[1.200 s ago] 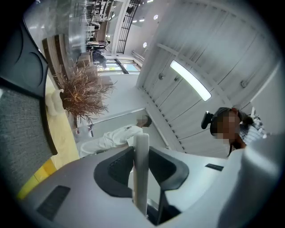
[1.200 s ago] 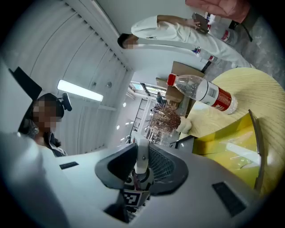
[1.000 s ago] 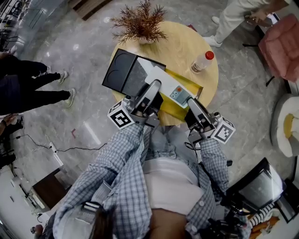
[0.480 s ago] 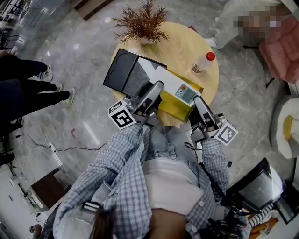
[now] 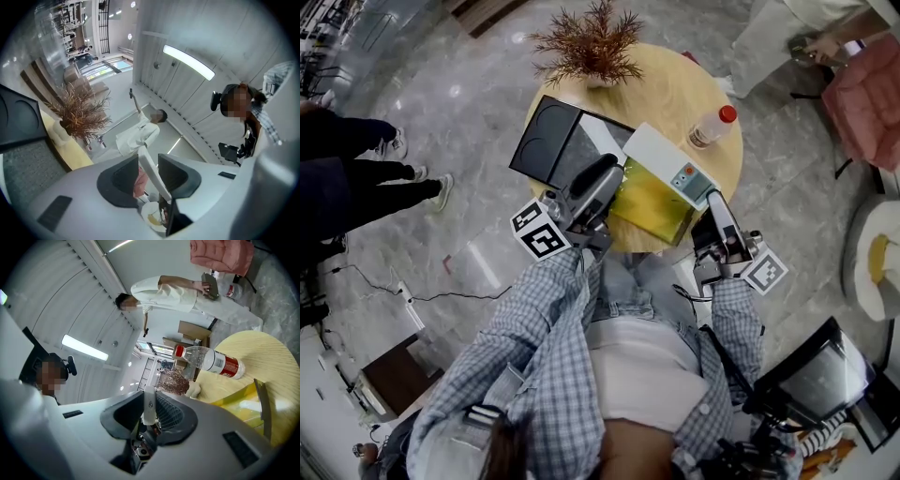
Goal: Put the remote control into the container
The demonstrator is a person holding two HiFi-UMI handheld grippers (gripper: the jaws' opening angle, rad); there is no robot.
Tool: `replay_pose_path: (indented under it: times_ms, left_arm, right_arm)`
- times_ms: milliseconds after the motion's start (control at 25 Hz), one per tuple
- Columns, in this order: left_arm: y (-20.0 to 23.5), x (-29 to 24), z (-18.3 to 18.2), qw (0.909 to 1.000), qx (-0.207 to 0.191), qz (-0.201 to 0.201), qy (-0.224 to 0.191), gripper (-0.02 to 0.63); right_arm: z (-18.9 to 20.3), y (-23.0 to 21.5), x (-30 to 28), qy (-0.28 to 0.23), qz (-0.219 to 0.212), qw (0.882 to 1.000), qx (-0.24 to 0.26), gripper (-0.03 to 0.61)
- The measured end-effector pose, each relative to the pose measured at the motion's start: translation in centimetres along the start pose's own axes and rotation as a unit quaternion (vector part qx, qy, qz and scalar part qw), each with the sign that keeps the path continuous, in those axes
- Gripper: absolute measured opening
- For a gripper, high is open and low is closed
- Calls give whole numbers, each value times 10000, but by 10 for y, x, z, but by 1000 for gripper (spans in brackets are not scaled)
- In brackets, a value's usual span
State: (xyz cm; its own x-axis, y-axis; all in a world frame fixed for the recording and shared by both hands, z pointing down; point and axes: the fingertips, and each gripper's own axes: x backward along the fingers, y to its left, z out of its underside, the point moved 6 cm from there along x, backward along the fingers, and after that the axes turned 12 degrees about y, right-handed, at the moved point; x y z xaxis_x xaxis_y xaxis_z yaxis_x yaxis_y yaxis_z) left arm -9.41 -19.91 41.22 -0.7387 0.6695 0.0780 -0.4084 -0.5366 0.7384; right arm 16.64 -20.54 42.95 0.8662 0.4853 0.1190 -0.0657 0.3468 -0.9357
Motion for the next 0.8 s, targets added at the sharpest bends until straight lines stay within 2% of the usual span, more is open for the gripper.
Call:
replay_pose_path:
  times_ms: [40,200,240,400,800]
  left_arm:
    - [0,1,-1,10000,-46,-5,-3,138]
    - [-6,6,-9,9994,-356,-44,-24,18]
    - [-9,7,-11,9991,-407,2,-75,8]
    - [-17,13,-20,9983,-443,178,-340,8]
    - [-19,27,-25,9977,-505,7,-462,8]
  right_arm:
    - [-1,-1,1,7,39,10000,11,86]
    - [-1,-6,1,186,295,9994,66,86]
    - [0,-9,2,246,384,9989,75,86]
    - [5,-22,8,482,789,9957,73,86]
    - [25,-61,16,900,1715,9809,-157,86]
